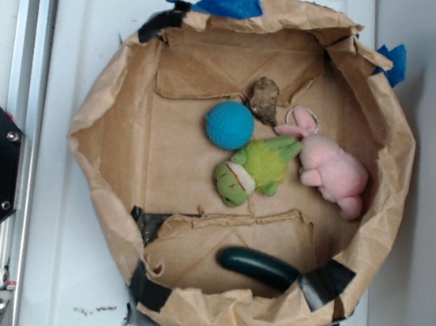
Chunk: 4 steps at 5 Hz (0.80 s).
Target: Grab the plastic pickle.
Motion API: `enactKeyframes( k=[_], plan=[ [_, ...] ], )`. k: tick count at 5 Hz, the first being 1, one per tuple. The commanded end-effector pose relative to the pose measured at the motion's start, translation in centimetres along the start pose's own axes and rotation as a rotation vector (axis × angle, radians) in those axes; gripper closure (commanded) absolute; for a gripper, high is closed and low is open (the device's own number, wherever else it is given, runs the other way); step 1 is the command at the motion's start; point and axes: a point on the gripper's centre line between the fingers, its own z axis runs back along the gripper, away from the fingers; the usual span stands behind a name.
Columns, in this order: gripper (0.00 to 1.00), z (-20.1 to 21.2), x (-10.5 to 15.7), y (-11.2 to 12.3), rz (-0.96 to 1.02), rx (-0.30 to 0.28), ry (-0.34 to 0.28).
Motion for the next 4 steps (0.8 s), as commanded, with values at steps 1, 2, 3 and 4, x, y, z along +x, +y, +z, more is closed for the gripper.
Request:
enactKeyframes(
  k=[1, 2, 3, 4],
  plan=[
    [0.00, 0.0, 0.0, 0.0, 0.000, 0.000, 0.000],
    [0.00, -0.4, 4.8, 0.0, -0.001, 0.008, -0.033],
    [0.00, -1.7, 8.6, -0.5, -0.085, 0.012, -0.041],
    [0.00, -3.4, 9.7, -1.3, -0.193, -0.021, -0.030]
  ],
)
